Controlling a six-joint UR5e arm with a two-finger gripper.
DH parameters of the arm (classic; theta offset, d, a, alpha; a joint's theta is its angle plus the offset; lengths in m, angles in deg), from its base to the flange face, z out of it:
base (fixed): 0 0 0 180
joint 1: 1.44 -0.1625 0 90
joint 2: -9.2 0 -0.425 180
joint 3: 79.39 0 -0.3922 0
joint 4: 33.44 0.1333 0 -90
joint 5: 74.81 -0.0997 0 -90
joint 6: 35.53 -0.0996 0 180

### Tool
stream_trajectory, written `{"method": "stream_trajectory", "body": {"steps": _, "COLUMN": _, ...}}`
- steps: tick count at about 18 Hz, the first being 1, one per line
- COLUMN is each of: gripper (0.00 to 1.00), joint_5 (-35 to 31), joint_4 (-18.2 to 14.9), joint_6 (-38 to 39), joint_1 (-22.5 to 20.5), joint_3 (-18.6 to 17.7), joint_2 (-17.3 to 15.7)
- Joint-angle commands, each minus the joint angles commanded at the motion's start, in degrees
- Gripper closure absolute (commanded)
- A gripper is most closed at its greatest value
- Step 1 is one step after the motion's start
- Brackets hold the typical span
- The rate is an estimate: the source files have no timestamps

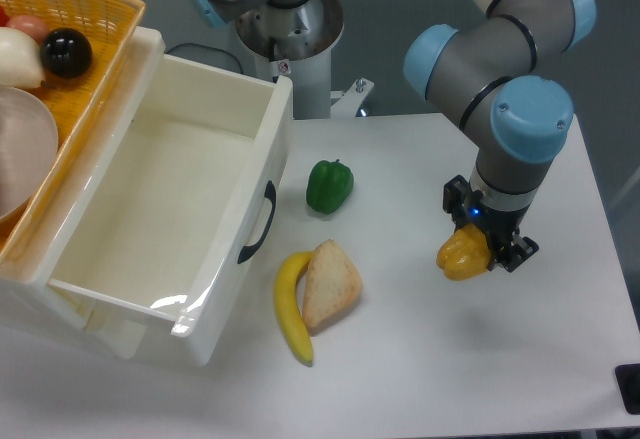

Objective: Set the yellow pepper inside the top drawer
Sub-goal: 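Lift the held yellow pepper up off the table with the gripper, then carry the yellow pepper over the open white drawer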

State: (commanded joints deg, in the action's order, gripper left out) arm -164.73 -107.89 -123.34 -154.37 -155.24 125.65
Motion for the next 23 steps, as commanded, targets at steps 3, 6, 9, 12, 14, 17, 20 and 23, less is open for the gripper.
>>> {"method": "stream_trajectory", "body": {"steps": 3, "gripper": 0.75, "joint_5": 0.17, "joint_4": 0.0, "joint_6": 0.52, "joint_1": 0.09, "joint_3": -0.18, "joint_2": -0.09}}
{"method": "stream_trajectory", "body": {"steps": 6, "gripper": 0.75, "joint_5": 1.31, "joint_4": -0.18, "joint_6": 2.36, "joint_1": 0.09, "joint_3": -0.17, "joint_2": -1.31}}
{"method": "stream_trajectory", "body": {"steps": 9, "gripper": 0.75, "joint_5": 3.68, "joint_4": -1.05, "joint_6": 5.44, "joint_1": 0.35, "joint_3": -0.61, "joint_2": -3.68}}
{"method": "stream_trajectory", "body": {"steps": 12, "gripper": 0.75, "joint_5": 6.5, "joint_4": -4.82, "joint_6": 7.21, "joint_1": 0.44, "joint_3": -0.7, "joint_2": -6.32}}
{"method": "stream_trajectory", "body": {"steps": 14, "gripper": 0.75, "joint_5": 7.29, "joint_4": -7.98, "joint_6": 7.21, "joint_1": 0.35, "joint_3": -0.7, "joint_2": -7.99}}
{"method": "stream_trajectory", "body": {"steps": 17, "gripper": 0.75, "joint_5": 10.09, "joint_4": -11.24, "joint_6": 9.04, "joint_1": 0.53, "joint_3": -0.7, "joint_2": -10.28}}
{"method": "stream_trajectory", "body": {"steps": 20, "gripper": 0.75, "joint_5": 12.39, "joint_4": -13.26, "joint_6": 12.73, "joint_1": 1.75, "joint_3": -1.4, "joint_2": -12.12}}
{"method": "stream_trajectory", "body": {"steps": 23, "gripper": 0.75, "joint_5": 15.54, "joint_4": -14.24, "joint_6": 15.72, "joint_1": 2.99, "joint_3": -3.95, "joint_2": -15.81}}
